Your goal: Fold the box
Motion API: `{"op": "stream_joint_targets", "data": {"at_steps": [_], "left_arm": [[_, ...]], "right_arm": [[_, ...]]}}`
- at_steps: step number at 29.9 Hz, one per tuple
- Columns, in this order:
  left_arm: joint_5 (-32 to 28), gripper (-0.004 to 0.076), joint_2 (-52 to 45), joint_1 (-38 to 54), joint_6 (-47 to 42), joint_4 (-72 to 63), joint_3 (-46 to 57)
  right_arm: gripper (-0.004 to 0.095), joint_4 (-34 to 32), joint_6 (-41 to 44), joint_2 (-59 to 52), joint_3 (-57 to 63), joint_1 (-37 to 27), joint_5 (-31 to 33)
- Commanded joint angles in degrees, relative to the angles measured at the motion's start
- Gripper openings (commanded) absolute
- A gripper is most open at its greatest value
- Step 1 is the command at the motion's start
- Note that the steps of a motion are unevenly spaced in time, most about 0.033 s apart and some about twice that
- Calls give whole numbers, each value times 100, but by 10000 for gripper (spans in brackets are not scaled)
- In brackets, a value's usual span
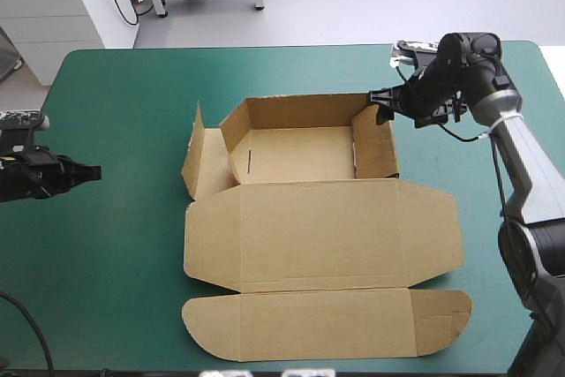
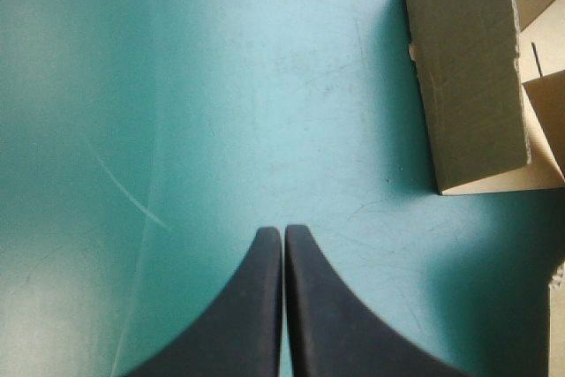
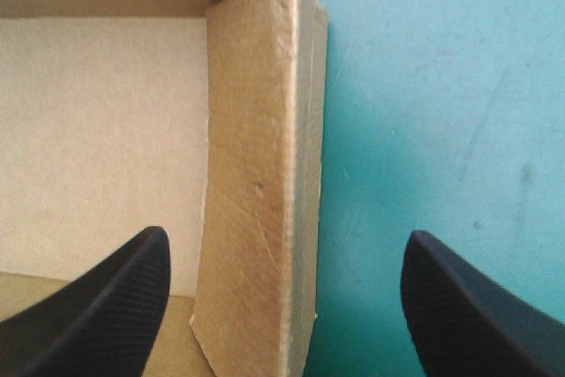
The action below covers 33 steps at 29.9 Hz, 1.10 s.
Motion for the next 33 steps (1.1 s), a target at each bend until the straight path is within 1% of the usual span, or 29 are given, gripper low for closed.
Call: {"op": "stream_joint_targets", "data": {"at_steps": [1, 4, 12, 19, 27, 28, 30, 33], "left_arm": [[-182, -8, -143, -45, -26, -233, -135], [-182, -8, -143, -45, -26, -233, -135], [-132, -8, -143, -45, -26, -242, -135], [-132, -8, -143, -45, -84, -255, -135], [-132, -8, -143, -45, -84, -232, -135], [-132, -8, -143, -45, -72, -232, -135], [-132, -8, -143, -45, -28, -232, -135], [-132, -8, -143, -45, -28, -232, -135]], "right_arm": [[677, 234, -196, -345, 274, -33, 23], [677, 249, -257, -329, 538, -33, -172], [674, 260, -380, 46, 540, -22, -81], [673, 225, -389, 252, 519, 62, -422], [660, 245, -453, 425, 484, 75, -402], [629, 245, -453, 425, 484, 75, -402], [520, 229, -466, 425, 471, 75, -402], [215, 241, -564, 425, 471, 75, -402]]}}
